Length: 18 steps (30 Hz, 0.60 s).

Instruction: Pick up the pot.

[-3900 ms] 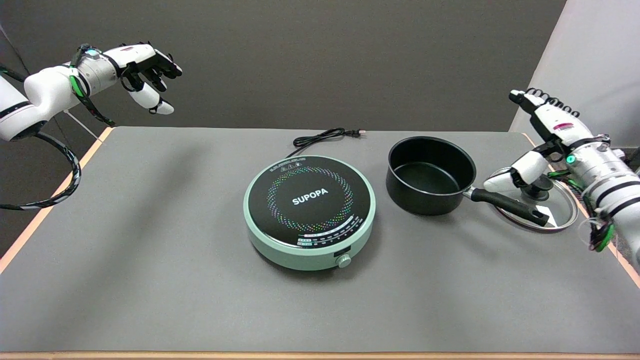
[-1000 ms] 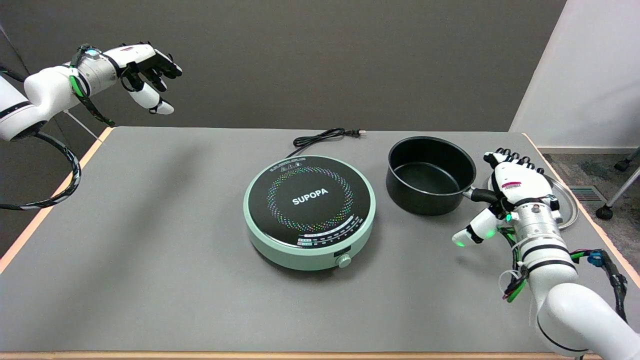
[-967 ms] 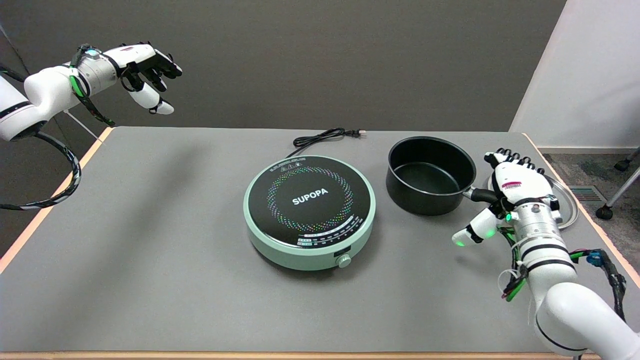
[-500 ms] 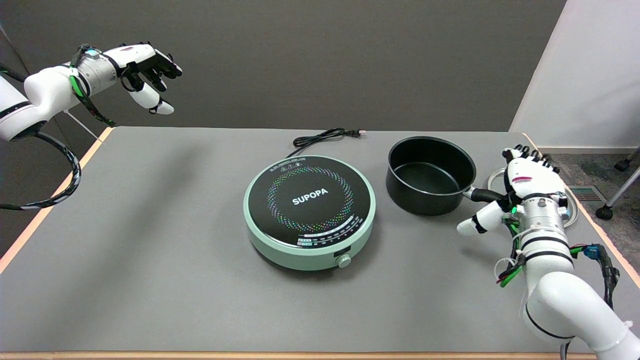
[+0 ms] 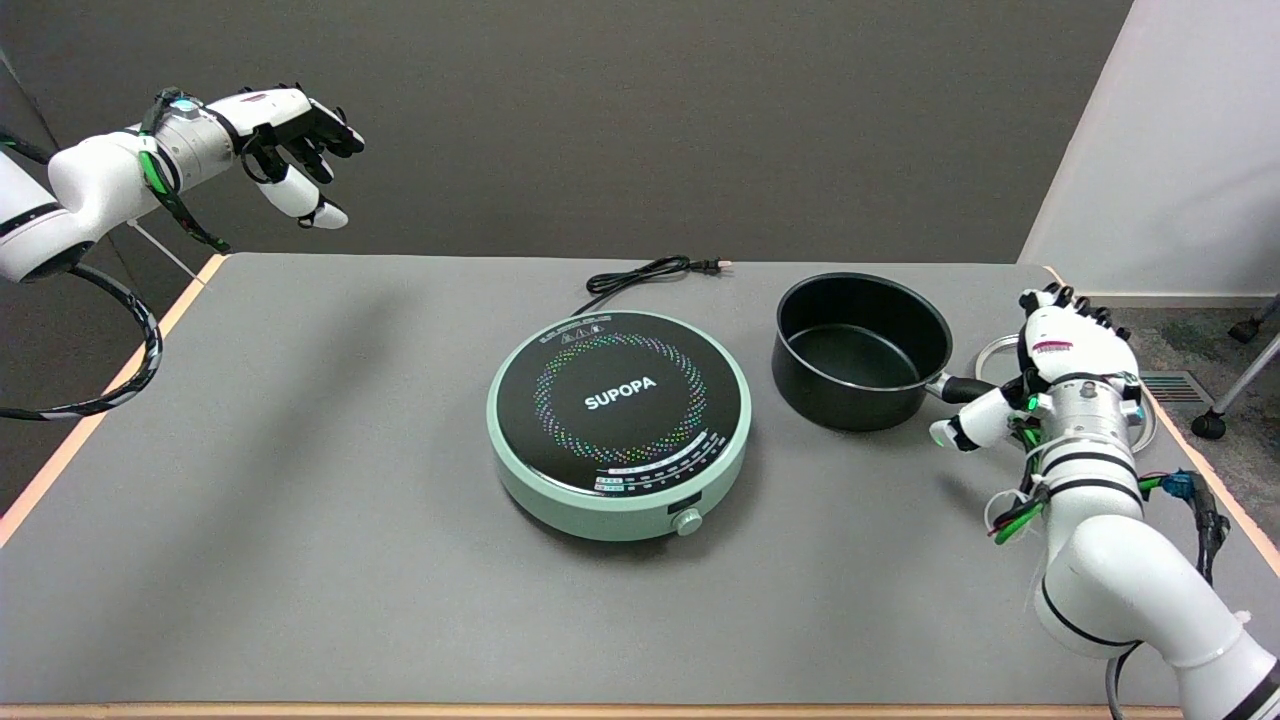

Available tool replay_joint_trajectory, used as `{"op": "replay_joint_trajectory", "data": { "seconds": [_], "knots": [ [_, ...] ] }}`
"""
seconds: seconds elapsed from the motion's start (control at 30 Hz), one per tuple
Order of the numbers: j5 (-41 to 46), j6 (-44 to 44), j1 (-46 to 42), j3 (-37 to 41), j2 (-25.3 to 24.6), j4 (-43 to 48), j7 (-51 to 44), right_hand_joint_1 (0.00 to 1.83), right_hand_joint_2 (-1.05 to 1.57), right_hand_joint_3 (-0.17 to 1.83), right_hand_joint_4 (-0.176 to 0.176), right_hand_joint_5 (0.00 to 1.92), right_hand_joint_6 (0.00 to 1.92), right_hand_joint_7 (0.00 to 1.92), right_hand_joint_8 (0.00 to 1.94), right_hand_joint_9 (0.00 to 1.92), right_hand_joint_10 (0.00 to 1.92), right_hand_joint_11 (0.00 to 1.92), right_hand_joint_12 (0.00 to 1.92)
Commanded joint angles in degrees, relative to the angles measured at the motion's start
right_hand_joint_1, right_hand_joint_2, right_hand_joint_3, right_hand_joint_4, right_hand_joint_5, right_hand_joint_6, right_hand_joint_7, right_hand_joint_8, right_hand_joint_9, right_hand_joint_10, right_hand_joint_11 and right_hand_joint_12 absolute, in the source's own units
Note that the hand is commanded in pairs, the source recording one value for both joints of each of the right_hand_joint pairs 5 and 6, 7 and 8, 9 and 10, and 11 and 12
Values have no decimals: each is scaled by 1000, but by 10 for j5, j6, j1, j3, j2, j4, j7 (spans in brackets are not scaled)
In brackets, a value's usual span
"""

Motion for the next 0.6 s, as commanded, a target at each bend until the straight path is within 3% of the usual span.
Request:
{"op": "replay_joint_trajectory", "data": {
  "seconds": [0.03, 0.6],
  "knots": [
    [93, -11, 35, -15, 11, -26, -37, 1247, -277, 924, -176, 233, 233, 233, 233, 233, 233, 233, 233],
    [114, -32, 37, -41, 12, -16, -50, 1261, -341, 1031, -171, 292, 292, 292, 292, 292, 292, 292, 292]
  ]
}}
